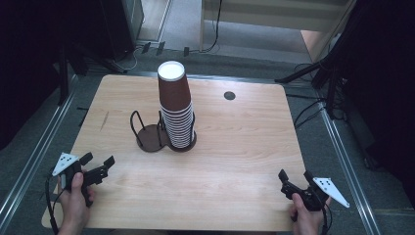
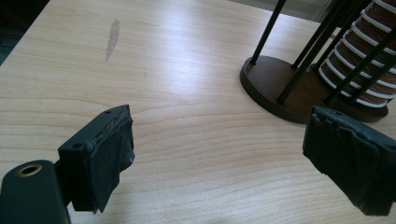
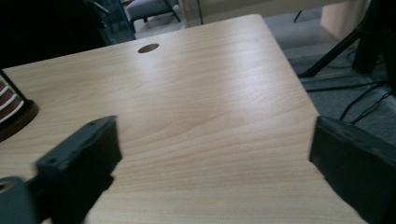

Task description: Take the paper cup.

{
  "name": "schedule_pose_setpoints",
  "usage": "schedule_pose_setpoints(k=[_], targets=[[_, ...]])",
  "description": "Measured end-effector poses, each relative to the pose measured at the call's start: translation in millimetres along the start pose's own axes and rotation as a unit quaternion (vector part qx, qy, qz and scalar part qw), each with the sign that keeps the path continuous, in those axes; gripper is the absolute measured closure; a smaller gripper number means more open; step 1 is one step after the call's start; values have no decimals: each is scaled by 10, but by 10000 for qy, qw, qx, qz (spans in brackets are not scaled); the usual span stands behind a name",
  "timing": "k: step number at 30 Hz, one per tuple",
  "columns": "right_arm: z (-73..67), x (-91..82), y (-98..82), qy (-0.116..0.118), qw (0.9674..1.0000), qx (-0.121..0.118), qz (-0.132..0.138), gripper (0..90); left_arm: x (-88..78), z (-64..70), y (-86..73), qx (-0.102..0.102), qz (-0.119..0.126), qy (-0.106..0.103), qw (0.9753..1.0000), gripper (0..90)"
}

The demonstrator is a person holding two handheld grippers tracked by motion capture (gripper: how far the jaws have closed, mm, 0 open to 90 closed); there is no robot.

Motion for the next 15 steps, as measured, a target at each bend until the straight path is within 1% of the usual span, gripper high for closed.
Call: schedule_pose_setpoints(k=[1, 2, 3, 4, 5, 6, 8, 9, 10, 11, 12, 13, 14, 15], targets=[[-19, -4, 22, -109, 9999, -64, 50, 142, 3, 5, -6, 32, -9, 4, 10000, 92], [-19, -4, 22, -109, 9999, -64, 50, 142, 6, 14, -12, 56, -20, -5, 10000, 92], [-57, -7, 40, -145, 9998, -129, 61, 119, 8, 22, -19, 95, -39, 0, 9999, 92], [-146, -9, 83, -135, 9996, -227, 108, 116, 9, 31, -25, 152, -48, 21, 9999, 93], [-146, -9, 83, -135, 9996, -227, 108, 116, 10, 41, -29, 198, -45, 27, 9998, 93], [-234, -5, 121, -101, 9993, -345, 109, 98, 9, 46, -32, 230, -44, 35, 9997, 93], [-363, 3, 179, 22, 9986, -518, 141, 71, 12, 51, -34, 272, -39, 51, 9996, 93], [-403, 2, 198, 57, 9983, -555, 156, 64, 16, 51, -35, 266, -42, 62, 9996, 94], [-403, 2, 198, 57, 9983, -555, 156, 64, 20, 52, -34, 264, -46, 58, 9996, 94], [-470, 0, 227, 150, 9982, -560, 171, 64, 20, 53, -34, 265, -44, 48, 9996, 96], [-508, 1, 240, 200, 9980, -584, 168, 64, 20, 55, -33, 262, -40, 30, 9996, 96], [-596, 15, 269, 230, 9974, -672, 153, 67, 20, 53, -33, 258, -50, 21, 9997, 96], [-596, 15, 269, 230, 9974, -672, 153, 67, 22, 52, -32, 256, -49, 20, 9997, 96], [-686, 32, 299, 267, 9967, -742, 167, 67, 25, 51, -32, 251, -54, 18, 9997, 96]])
Point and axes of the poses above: each handheld gripper's, and its own axes: x roughly forward along the jaws, y roughly out of its top, z roughly to its right, the point moved 8 cm from there along x, roughly forward along the jaws, and after that the axes turned 3 degrees about -y, right-handed, at the moved point
